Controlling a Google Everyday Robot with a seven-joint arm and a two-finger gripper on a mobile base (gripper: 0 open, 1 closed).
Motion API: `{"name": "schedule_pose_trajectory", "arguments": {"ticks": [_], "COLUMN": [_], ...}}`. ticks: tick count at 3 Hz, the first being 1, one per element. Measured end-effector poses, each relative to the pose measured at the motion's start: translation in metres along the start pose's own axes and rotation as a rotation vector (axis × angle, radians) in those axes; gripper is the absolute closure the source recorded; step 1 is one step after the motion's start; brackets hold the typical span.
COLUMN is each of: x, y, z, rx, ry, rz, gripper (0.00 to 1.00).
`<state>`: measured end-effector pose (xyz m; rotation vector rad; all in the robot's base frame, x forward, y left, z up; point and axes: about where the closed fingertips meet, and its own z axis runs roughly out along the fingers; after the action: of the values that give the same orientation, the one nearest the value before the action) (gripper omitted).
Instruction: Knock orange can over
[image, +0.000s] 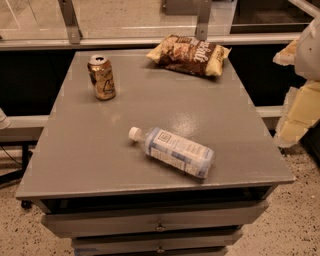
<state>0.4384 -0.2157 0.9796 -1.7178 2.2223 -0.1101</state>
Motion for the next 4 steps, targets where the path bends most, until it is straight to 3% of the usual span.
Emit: {"name": "schedule_pose_trajectory", "arguments": {"ticks": [1, 2, 4], "x": [-0.002, -0.017, -0.109], "y": [-0.001, -0.011, -0.058], "z": [0.0, 0.017, 0.089], "rx": [0.006, 0.015, 0.009], "ry": [-0.005, -0.071, -0.363], "rz": [-0.001, 0.009, 0.06], "gripper": [0.0, 0.0, 0.0]}}
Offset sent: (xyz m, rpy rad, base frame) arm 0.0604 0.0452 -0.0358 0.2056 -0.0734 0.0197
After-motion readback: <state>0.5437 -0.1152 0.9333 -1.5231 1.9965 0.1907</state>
